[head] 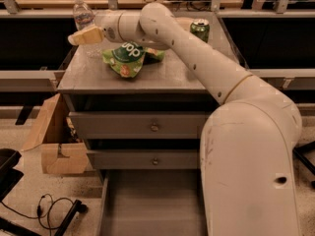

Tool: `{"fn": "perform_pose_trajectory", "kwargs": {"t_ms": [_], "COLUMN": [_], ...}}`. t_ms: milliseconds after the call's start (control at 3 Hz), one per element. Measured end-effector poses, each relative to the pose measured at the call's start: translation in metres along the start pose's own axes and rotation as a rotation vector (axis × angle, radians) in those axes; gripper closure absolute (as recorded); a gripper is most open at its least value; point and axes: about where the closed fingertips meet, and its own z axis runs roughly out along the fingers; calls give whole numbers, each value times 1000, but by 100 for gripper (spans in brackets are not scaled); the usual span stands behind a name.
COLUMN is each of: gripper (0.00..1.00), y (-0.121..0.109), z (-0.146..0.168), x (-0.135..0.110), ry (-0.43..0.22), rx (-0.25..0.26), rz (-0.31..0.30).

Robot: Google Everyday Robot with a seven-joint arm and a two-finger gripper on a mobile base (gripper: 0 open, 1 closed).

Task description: Place water bottle into bottom drawer

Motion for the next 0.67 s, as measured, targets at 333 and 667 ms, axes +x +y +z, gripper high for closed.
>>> {"fn": "perform_pose_trajectory", "kwargs": {"t_ms": [333,667], "gripper": [1,15], "y": [-10,-26], "z": [15,29], "x": [-4,-1], "ry": [-35,-52], "rx": [18,56], "rz": [-7,-17]}}
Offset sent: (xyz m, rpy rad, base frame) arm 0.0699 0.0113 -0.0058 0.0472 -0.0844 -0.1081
